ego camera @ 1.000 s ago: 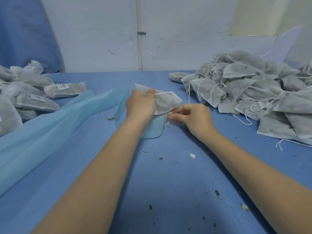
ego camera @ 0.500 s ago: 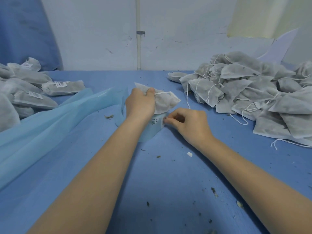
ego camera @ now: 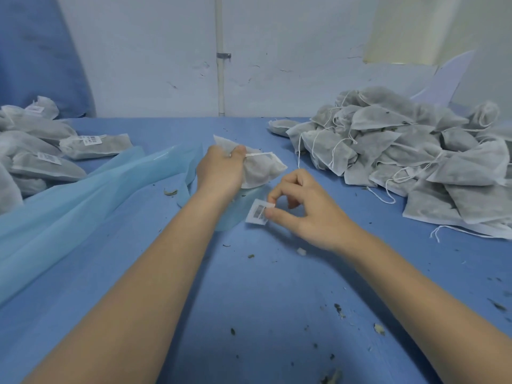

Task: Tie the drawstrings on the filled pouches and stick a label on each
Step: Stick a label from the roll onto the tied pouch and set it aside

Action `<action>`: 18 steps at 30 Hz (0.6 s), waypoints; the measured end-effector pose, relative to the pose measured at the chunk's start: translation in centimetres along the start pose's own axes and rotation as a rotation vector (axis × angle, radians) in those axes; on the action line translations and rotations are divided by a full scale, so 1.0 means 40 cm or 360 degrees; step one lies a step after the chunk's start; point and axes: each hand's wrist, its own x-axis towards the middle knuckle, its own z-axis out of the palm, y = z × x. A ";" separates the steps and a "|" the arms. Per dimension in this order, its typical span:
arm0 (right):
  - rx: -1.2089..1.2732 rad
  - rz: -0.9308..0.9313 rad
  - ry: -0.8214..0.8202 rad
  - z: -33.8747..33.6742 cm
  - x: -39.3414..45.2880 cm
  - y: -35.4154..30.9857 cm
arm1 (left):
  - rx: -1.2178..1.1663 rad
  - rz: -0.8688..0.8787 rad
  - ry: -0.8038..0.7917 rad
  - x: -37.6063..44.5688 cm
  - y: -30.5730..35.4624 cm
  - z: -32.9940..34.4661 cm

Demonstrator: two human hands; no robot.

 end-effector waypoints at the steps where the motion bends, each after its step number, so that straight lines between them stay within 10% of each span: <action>1: 0.0059 0.0012 0.0022 -0.011 -0.001 -0.008 | -0.0021 0.0024 -0.0014 -0.002 0.002 -0.002; 18: 0.0118 0.0056 0.0428 -0.130 -0.001 -0.013 | -0.0500 0.0320 -0.0823 -0.106 0.068 0.027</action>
